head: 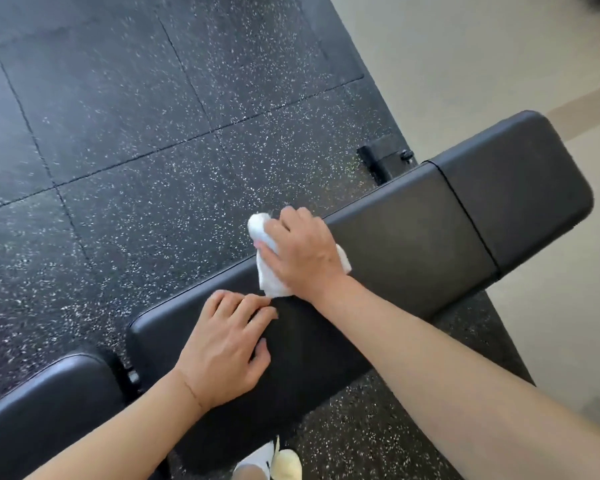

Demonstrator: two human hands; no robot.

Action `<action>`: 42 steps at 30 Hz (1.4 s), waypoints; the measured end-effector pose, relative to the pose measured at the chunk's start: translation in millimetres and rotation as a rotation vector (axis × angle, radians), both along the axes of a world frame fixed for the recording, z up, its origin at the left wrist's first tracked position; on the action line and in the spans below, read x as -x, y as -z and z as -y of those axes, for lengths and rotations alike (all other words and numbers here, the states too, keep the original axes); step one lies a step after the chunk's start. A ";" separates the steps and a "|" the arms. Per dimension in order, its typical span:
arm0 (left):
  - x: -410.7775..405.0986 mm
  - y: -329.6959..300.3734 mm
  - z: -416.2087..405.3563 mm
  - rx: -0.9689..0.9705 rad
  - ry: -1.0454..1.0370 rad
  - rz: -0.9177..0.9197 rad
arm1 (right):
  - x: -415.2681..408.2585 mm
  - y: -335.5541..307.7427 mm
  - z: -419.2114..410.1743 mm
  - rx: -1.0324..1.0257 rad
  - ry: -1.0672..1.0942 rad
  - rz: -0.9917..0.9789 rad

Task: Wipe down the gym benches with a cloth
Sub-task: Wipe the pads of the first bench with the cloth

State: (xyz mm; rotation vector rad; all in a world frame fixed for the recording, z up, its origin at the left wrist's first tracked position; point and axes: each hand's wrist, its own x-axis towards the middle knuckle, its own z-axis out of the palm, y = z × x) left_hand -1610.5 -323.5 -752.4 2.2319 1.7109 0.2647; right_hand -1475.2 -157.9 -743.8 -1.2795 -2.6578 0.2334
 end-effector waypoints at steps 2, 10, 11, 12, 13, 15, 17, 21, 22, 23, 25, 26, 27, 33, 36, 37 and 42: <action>0.9 -3.6 -14.6 0.004 -0.032 -0.015 | 1.7 1.1 4.6 0.025 -0.089 -0.022; -14.9 0.2 -39.7 0.006 -0.127 -0.032 | -127.4 -1.2 -126.0 -0.037 0.233 0.103; -18.1 1.1 -44.0 0.010 -0.145 -0.032 | -136.3 -0.2 -139.0 -0.019 0.316 0.154; -21.4 1.7 -48.0 0.011 -0.170 -0.027 | -139.5 1.8 -145.5 -0.013 0.369 0.207; -25.2 1.8 -52.1 0.007 -0.199 -0.020 | -137.2 2.9 -146.2 -0.022 0.396 0.244; -34.4 0.1 -60.4 -0.003 -0.267 0.004 | -122.5 4.0 -134.4 -0.044 0.389 0.234; -42.7 -3.3 -69.1 0.001 -0.349 0.032 | -97.5 3.9 -110.8 -0.047 0.302 0.161; -61.3 -7.9 -78.9 0.054 -0.560 0.071 | -57.0 11.8 -74.6 -0.047 0.044 0.055; -67.7 -9.3 -80.6 0.066 -0.598 0.071 | -53.3 13.8 -71.6 -0.057 -0.001 0.042; -75.0 -10.7 -82.3 0.072 -0.619 0.064 | -53.0 15.0 -71.6 -0.065 -0.038 0.011; -90.4 -13.2 -87.8 0.075 -0.624 0.044 | -63.4 16.6 -79.4 -0.075 -0.120 -0.072; -99.0 -14.0 -92.6 0.078 -0.624 0.036 | -75.2 17.8 -86.5 -0.084 -0.155 -0.102; -109.2 -14.3 -99.4 0.087 -0.625 0.025 | -92.0 19.1 -95.5 -0.090 -0.171 -0.115; -195.8 -16.6 -184.2 0.235 -0.728 -0.094 | -223.1 10.3 -133.4 -0.082 -0.107 -0.058; -228.1 -19.0 -233.8 0.312 -0.730 -0.114 | -283.6 -0.9 -117.4 -0.022 -0.144 -0.001; -235.3 -18.3 -248.7 0.314 -0.701 -0.113 | -307.0 -4.4 -111.7 0.008 -0.107 -0.006; -270.1 -2.6 -312.8 0.287 -0.618 -0.068 | -409.9 -15.9 -102.0 0.174 0.199 -0.147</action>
